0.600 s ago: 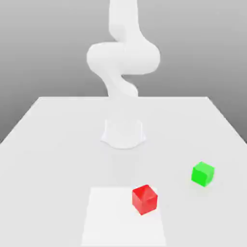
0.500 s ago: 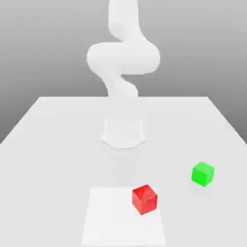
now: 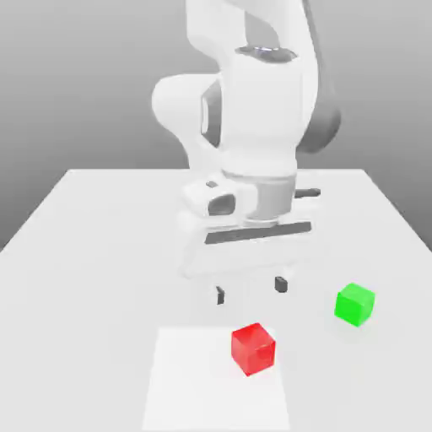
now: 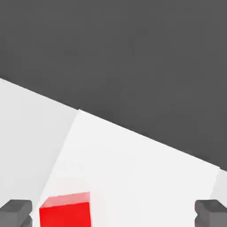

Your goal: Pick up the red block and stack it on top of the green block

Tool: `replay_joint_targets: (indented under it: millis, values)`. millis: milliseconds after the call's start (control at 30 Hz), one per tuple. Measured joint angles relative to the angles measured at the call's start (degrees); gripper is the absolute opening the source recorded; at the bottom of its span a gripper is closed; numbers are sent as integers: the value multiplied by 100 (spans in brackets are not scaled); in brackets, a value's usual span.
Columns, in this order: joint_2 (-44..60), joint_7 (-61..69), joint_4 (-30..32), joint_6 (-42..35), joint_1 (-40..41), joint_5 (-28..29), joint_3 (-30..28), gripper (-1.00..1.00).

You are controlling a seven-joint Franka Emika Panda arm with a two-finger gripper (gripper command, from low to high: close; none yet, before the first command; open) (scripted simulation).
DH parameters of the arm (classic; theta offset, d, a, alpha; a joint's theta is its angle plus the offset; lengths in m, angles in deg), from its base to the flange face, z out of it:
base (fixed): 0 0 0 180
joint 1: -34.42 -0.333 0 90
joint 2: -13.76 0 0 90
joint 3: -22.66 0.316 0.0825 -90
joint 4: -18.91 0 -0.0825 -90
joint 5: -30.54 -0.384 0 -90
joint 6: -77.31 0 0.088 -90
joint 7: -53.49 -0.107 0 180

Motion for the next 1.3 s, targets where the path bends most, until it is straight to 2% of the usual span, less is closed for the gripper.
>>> replay_joint_targets:
  millis: [100,267,300,533,767,1300]
  values:
    - [571,209,102,445,-28,-141,25,0]
    - [1559,83,-10,1281,-161,53,-166,0]
    - [1662,68,-22,1368,-185,76,-195,-100]
    - [1638,57,-20,1344,-172,86,-181,-100]
    - [406,219,159,295,-143,-211,-42,-100]
    - [-739,-4697,431,-450,-1333,-1110,1589,-100]
